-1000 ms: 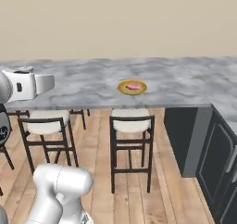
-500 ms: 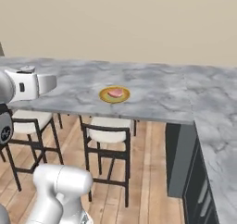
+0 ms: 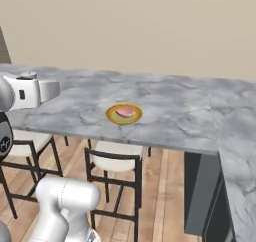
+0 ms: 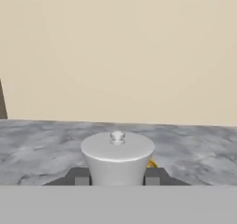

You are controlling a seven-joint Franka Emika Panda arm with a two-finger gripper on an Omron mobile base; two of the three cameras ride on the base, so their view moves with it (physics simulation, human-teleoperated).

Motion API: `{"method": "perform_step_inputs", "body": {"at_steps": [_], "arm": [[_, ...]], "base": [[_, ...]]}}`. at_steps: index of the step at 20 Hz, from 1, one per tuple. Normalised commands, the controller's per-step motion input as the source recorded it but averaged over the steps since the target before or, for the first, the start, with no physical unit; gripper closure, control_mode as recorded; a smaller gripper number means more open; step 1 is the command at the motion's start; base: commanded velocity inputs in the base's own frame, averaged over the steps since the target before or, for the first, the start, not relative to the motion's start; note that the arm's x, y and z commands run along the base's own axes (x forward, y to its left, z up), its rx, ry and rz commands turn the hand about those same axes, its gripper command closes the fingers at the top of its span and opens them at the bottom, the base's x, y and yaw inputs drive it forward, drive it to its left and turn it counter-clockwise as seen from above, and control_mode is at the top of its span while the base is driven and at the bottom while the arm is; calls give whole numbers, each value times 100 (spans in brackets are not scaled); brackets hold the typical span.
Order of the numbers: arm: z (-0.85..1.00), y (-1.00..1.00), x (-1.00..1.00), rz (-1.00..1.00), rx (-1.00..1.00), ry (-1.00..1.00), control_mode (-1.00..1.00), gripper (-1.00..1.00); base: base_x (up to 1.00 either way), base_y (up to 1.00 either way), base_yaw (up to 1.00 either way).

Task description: Retrieve the shaker from the cabinet and place it next the steak on a plate on the dining table.

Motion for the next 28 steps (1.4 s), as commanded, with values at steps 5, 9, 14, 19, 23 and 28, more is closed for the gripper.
{"method": "perform_step_inputs", "body": {"at_steps": [5, 9, 14, 19, 23, 28], "arm": [[0, 0, 0, 0, 0, 0, 100, 100], [0, 0, 0, 0, 0, 0, 100, 100], [0, 0, 0, 0, 0, 0, 100, 100], [0, 0, 0, 0, 0, 0, 100, 100], [0, 0, 0, 0, 0, 0, 100, 100], [0, 0, 0, 0, 0, 0, 100, 100]], "base": [[79, -52, 4], [100, -69, 0], [48, -98, -3], [33, -86, 0], [36, -99, 0], [81, -77, 1]]}}
